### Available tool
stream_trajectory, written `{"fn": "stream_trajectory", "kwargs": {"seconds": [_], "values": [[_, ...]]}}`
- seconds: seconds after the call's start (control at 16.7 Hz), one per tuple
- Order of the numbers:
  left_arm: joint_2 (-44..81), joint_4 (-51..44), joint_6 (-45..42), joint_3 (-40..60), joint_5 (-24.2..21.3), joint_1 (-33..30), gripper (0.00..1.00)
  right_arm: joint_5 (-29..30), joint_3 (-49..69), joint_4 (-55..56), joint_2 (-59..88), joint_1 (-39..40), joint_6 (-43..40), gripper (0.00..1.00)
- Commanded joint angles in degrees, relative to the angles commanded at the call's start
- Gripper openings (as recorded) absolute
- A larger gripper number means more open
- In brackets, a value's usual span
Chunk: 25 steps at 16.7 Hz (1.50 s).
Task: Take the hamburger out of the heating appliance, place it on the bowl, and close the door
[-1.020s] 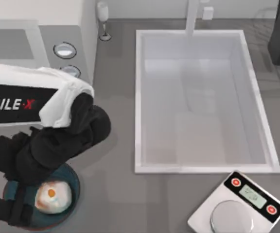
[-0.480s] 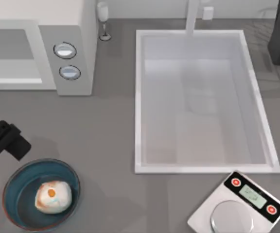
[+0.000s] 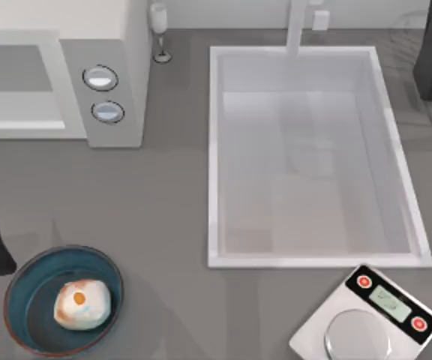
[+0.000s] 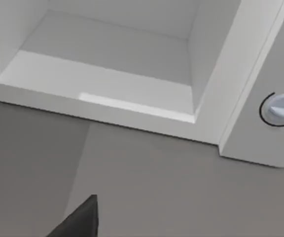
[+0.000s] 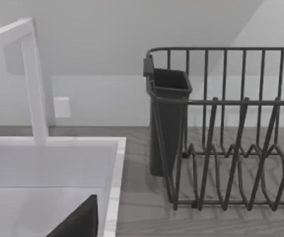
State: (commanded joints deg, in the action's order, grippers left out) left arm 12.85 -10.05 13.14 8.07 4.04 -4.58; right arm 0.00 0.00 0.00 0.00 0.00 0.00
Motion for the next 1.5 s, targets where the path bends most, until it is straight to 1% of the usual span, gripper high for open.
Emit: {"fn": "stream_trajectory", "kwargs": {"seconds": [0.18, 0.3, 0.66, 1.44, 1.5], "values": [[-9.0, 6.9, -9.2, -5.5, -2.8, 3.1, 1.0, 0.0, 0.0, 0.0, 0.0, 0.0, 0.0, 1.0], [-12.2, 9.5, -12.4, -7.6, -3.8, 4.3, 1.0, 0.0, 0.0, 0.0, 0.0, 0.0, 0.0, 1.0], [-12.8, 10.0, -13.1, -8.1, -4.0, 4.6, 1.0, 0.0, 0.0, 0.0, 0.0, 0.0, 0.0, 1.0], [-12.8, 10.0, -13.1, -8.1, -4.0, 4.6, 0.02, 0.0, 0.0, 0.0, 0.0, 0.0, 0.0, 1.0], [-12.8, 10.0, -13.1, -8.1, -4.0, 4.6, 0.0, 0.0, 0.0, 0.0, 0.0, 0.0, 0.0, 1.0]]}}
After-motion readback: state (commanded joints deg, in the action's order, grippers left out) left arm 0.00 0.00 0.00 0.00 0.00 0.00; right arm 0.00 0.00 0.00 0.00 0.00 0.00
